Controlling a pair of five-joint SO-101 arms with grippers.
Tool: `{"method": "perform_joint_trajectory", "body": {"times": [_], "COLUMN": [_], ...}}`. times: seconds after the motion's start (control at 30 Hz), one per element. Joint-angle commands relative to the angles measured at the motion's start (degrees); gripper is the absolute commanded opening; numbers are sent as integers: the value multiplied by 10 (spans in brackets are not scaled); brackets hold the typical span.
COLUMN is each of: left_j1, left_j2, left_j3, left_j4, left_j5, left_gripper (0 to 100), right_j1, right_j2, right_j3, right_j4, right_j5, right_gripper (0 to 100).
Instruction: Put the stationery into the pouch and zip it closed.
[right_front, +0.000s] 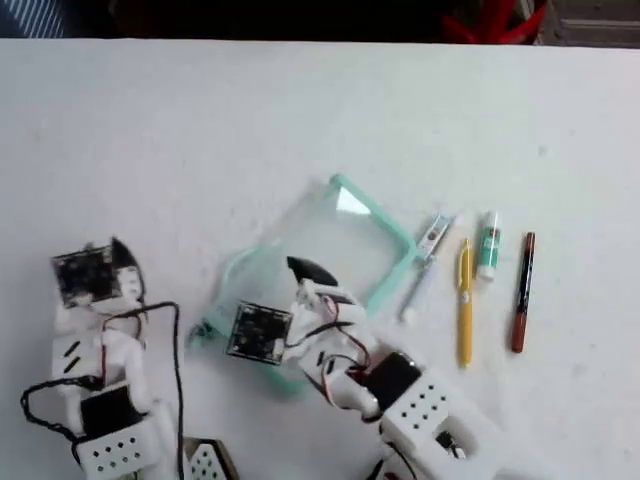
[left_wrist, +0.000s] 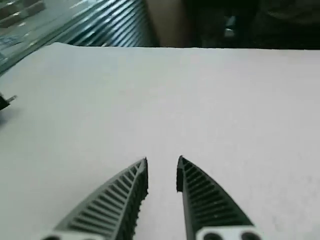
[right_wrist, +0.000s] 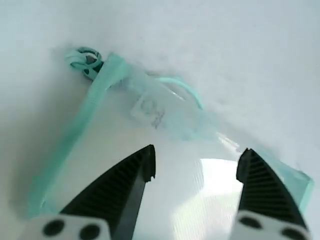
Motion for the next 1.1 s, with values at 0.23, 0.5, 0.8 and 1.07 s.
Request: {"method": "perform_joint_trajectory", "body": {"times": [0.23,0.5,0.8,1.07], "left_j1": [-46,-49,-48,-46], "left_j2": [-6,-6,-6,-6], "left_j3": [-6,-8,-8,-7], "left_j4": [-29,-31,-31,-28], "left_j5": [17,18,18,18], "left_gripper": [116,116,116,116], "right_j1": [-130,-153,-144,20], "right_j2": [182,182,189,182], "right_j3": [-35,-23,11,25], "right_j4": [-57,-88,-147,-205], "right_j5": [2,-66,-49,16], "right_gripper": [263,264,262,262]}}
